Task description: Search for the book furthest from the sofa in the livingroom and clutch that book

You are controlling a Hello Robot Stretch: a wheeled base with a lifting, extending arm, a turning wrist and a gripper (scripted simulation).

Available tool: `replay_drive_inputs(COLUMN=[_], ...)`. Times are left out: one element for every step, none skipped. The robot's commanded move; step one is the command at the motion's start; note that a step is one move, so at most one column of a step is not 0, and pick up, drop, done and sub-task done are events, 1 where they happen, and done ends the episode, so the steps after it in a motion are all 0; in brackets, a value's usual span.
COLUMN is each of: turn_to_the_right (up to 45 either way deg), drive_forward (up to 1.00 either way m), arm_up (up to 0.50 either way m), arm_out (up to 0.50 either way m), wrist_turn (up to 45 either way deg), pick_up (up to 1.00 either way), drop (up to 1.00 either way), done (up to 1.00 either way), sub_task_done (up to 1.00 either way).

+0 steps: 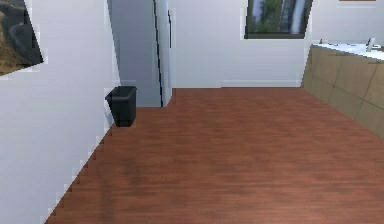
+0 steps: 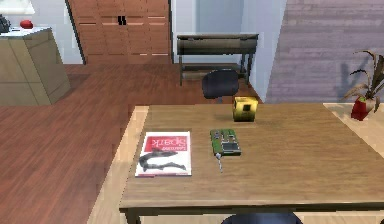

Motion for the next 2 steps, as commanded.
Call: replay_drive_inputs(turn_to_the_right=[0.0,0.0], drive_forward=[0.0,0.0], arm_up=[0.5,0.32], arm_out=[0.0,0.0], wrist_turn=[0.0,0.0], pick_up=[0.0,0.0], drop=[0.0,0.0], done=[0.0,0.0], sub_task_done=[0.0,0.0])
